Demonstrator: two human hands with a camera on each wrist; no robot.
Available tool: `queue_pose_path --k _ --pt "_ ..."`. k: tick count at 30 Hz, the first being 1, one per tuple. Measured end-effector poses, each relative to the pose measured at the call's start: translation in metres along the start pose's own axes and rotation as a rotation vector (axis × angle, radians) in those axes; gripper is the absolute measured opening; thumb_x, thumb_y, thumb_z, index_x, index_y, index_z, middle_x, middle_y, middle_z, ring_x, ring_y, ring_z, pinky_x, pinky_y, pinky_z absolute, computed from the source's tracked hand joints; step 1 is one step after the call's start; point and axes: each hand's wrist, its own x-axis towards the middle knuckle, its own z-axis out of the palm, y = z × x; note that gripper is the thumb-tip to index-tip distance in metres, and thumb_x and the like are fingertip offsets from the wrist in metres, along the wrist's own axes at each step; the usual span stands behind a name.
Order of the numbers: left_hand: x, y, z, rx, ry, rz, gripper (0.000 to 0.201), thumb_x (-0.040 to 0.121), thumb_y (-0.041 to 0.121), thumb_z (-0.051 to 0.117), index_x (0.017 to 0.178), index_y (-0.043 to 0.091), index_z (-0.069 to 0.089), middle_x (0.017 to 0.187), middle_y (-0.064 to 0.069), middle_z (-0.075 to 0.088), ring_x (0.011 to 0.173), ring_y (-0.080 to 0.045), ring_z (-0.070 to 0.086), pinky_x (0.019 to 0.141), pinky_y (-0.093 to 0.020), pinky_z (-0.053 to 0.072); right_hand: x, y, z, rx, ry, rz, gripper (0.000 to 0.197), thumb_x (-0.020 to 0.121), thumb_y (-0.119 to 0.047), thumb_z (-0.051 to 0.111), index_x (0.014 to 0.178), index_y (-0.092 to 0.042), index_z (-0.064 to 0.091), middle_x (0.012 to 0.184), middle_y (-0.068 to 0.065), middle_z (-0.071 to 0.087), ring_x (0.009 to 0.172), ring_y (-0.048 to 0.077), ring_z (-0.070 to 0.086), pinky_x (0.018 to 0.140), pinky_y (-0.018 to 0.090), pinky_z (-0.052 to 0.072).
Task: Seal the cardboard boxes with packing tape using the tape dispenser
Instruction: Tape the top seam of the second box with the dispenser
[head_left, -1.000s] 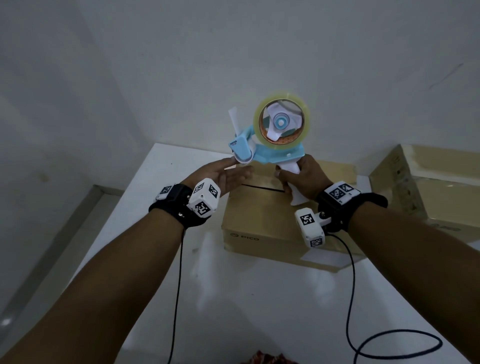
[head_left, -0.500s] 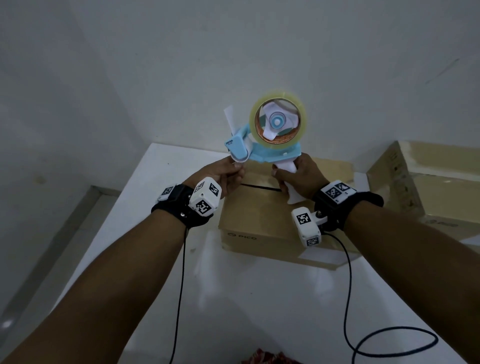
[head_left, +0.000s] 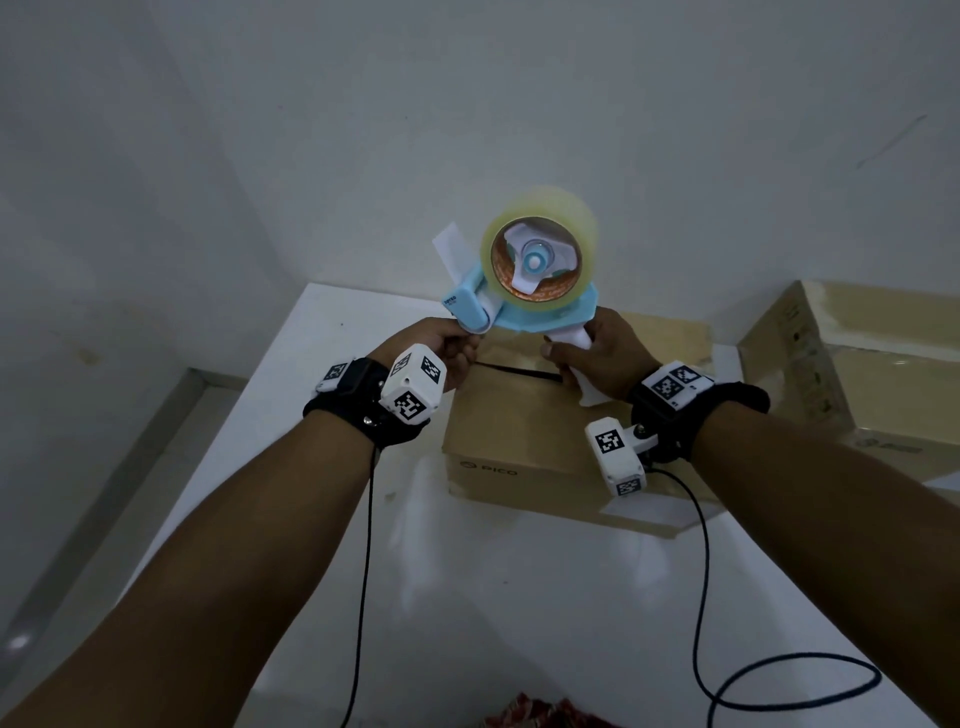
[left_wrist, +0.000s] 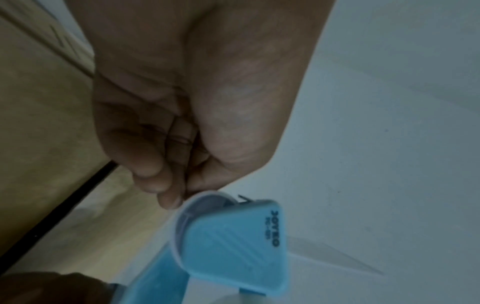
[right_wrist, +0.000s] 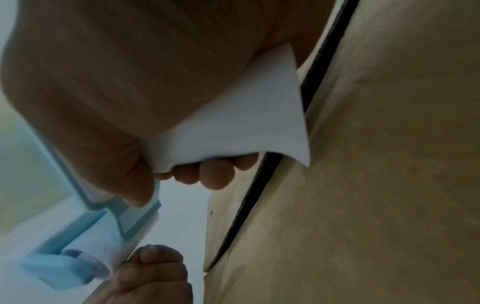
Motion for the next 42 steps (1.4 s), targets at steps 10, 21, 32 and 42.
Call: queue_pose_path --k 10,21,32,42 --pt "0.002 0.004 0.01 -0.03 0.058 0.022 0.025 0.097 0.011 0.048 0.072 0.008 0.051 0.046 0.003 0.048 0.034 -0.003 0.045 0.034 -0.01 0.035 -0.007 -0.004 0.006 0.054 0.03 0.022 0.025 0.088 -0.014 0.07 0.065 -0.018 0.059 0.056 0.012 0.064 0.049 0.021 0.06 0.056 0.024 0.05" --pt "0.009 -0.004 0.007 -0.19 0.03 -0.04 0.031 0.092 0.01 0.045 0.061 0.011 0.052 0.044 0.006 0.044 0.032 -0.004 0.04 0.031 -0.014 0.033 -0.009 -0.002 0.013 0.106 -0.009 0.002 0.036 0.091 -0.021 0.064 0.061 -0.002 0.06 0.051 0.011 0.063 0.049 0.021 0.06 0.065 0.031 0.053" --pt "0.018 -0.005 -0.027 0.006 0.194 0.098 0.028 0.093 0.014 0.055 0.066 0.014 0.048 0.053 0.003 0.039 0.038 -0.008 0.035 0.035 -0.014 0.03 -0.004 0.0 -0.006 -0.051 -0.09 0.004 0.025 0.088 -0.02 0.07 0.068 -0.009 0.059 0.054 0.007 0.064 0.048 0.014 0.059 0.056 0.017 0.047" --pt "0.021 -0.018 -0.039 0.47 0.243 0.207 0.016 0.1 0.014 0.051 0.1 0.004 0.064 0.074 -0.001 0.065 0.063 -0.012 0.058 0.05 -0.019 0.042 0.013 0.006 -0.014 -0.272 -0.275 0.003 0.017 0.081 -0.045 0.057 0.079 -0.029 0.062 0.085 0.004 0.071 0.079 0.02 0.065 0.078 0.038 0.051"
